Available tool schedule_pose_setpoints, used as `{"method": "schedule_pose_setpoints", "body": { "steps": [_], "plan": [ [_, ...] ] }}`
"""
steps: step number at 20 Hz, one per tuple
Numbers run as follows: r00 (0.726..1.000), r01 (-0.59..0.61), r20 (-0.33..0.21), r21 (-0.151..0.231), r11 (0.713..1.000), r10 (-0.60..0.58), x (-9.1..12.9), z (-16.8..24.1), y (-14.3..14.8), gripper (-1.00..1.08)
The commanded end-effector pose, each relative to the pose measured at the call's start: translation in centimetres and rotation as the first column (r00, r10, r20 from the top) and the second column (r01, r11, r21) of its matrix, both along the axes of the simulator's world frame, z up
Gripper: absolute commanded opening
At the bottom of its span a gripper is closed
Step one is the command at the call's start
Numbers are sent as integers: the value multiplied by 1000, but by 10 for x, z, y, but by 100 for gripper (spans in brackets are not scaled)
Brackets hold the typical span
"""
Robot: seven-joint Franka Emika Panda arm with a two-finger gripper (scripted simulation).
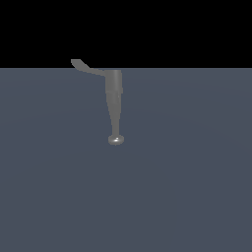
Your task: Turn on the faucet by rotating a designated handle.
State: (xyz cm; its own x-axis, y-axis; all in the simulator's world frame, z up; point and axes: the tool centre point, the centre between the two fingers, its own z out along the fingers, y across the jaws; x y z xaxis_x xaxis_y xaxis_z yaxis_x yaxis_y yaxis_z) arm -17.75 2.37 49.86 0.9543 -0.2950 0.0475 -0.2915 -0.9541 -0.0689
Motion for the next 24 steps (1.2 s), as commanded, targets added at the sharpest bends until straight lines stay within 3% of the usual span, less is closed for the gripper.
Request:
{"method": "schedule_pose_setpoints", "body": {
  "steps": [1,12,18,24],
  "plan": [
    [998,57,-7,4,998,-57,14,-3,4,-100],
    [954,299,-36,9,954,-299,73,-23,22,-100],
    [904,425,-50,6,905,-424,104,-40,34,-100],
    [838,543,-62,-1,840,-542,135,-59,47,-100]
  ]
}}
